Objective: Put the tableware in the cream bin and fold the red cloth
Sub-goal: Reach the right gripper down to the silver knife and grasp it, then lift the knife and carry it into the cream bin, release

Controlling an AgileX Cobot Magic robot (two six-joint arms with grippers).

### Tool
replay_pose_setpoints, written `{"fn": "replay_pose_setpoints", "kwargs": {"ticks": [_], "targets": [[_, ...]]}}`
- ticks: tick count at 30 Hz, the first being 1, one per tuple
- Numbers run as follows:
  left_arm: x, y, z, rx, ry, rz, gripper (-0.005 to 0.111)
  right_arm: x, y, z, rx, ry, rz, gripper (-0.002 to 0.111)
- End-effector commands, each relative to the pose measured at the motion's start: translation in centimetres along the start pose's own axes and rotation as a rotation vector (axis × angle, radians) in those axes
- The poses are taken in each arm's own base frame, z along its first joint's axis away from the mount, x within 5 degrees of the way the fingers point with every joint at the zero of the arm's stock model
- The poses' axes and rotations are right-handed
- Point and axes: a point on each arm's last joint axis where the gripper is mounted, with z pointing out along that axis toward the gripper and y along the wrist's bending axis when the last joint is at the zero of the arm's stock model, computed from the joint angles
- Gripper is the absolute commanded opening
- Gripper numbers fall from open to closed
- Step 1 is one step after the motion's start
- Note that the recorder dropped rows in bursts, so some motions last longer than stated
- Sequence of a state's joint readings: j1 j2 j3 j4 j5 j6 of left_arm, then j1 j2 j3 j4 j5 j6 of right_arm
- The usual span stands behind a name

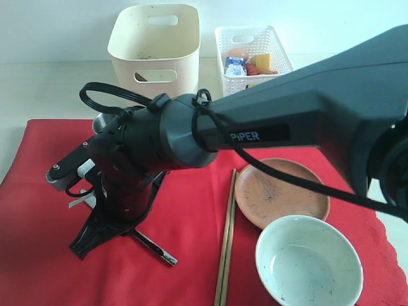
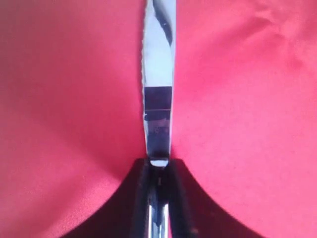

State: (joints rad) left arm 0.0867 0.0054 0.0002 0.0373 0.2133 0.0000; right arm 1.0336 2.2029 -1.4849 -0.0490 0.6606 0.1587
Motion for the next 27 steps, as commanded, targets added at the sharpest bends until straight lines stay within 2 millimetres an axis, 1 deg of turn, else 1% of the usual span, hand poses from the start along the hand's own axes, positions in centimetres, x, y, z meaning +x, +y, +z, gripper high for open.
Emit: {"fn": "replay_pose_setpoints", "kwargs": {"ticks": [1,3,5,8,10,12,19,22,25,27], "targets": [[-0.1,0.0,0.0,0.000,-0.009,-0.008,0.000,0.5,0.0,0.2,0.009,0.055,-0.037,0.000],[-0.1,0.0,0.0,0.000,-0.009,-0.008,0.000,0.5,-0.1,-0.2,0.009,0.056,-0.041,0.000],[-0.1,0.0,0.0,0.000,-0.009,-0.008,0.000,0.3,-0.1,-1.1,0.008,0.043,-0.062,0.000],[-0.1,0.0,0.0,0.000,-0.009,-0.008,0.000,-0.2,-0.1,-2.9,0.005,0.005,-0.075,0.000],[-0.1,0.0,0.0,0.000,-0.009,-0.008,0.000,-0.5,-0.1,-4.4,0.001,-0.035,-0.086,0.000],[-0.1,0.0,0.0,0.000,-0.009,-0.008,0.000,-1.1,-0.2,-5.9,0.016,-0.095,-0.107,0.000],[-0.1,0.0,0.0,0.000,-0.009,-0.008,0.000,-3.1,-1.1,-10.0,0.128,-0.342,-0.218,0.000],[-0.1,0.0,0.0,0.000,-0.009,-0.008,0.000,-4.1,-1.8,-11.5,0.213,-0.469,-0.263,0.000],[-0.1,0.0,0.0,0.000,-0.009,-0.008,0.000,-5.0,-3.1,-12.7,0.278,-0.587,-0.227,0.000],[-0.1,0.0,0.0,0.000,-0.009,-0.008,0.000,-5.7,-4.6,-13.2,0.325,-0.661,-0.207,0.000]]}}
